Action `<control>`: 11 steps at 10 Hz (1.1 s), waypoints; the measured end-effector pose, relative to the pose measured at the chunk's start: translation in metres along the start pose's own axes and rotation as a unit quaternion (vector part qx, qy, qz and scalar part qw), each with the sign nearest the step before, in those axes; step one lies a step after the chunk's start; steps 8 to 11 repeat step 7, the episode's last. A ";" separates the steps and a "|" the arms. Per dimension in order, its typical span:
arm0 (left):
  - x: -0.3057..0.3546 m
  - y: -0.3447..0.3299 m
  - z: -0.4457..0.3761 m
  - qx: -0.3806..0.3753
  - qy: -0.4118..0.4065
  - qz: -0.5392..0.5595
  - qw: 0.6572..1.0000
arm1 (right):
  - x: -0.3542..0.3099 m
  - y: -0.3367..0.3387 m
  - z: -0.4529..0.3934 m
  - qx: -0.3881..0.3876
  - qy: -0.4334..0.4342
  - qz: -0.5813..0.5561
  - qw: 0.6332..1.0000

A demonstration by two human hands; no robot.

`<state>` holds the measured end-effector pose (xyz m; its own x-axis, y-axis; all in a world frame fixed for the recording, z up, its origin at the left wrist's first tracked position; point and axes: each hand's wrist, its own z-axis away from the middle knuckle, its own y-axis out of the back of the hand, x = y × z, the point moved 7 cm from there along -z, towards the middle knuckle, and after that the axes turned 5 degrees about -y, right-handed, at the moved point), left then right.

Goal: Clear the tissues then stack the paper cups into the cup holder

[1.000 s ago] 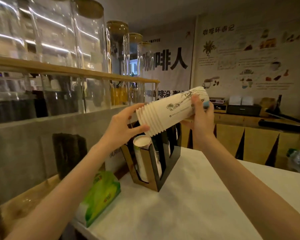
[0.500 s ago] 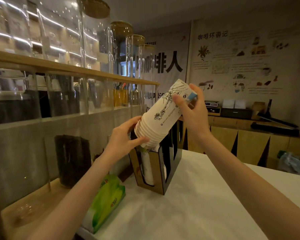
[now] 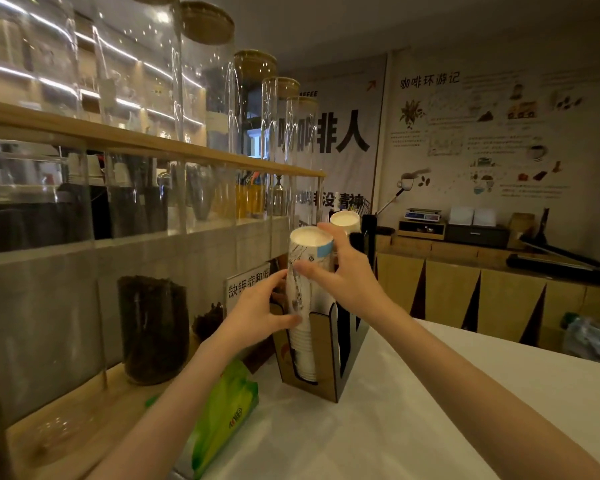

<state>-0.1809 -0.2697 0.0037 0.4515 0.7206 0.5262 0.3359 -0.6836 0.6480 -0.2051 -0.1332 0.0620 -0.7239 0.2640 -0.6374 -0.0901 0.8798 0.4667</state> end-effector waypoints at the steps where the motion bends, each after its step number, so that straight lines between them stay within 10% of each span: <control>1: -0.002 0.002 -0.001 0.023 0.015 0.037 0.999 | 0.019 -0.023 0.007 -0.060 -0.040 0.014 0.997; 4: 0.031 0.012 0.002 0.114 -0.029 0.030 0.993 | 0.032 -0.019 0.006 -0.079 -0.091 0.026 0.992; 11: 0.069 0.025 -0.036 0.069 0.033 -0.161 0.984 | 0.003 0.019 0.015 -0.080 -0.068 0.065 0.992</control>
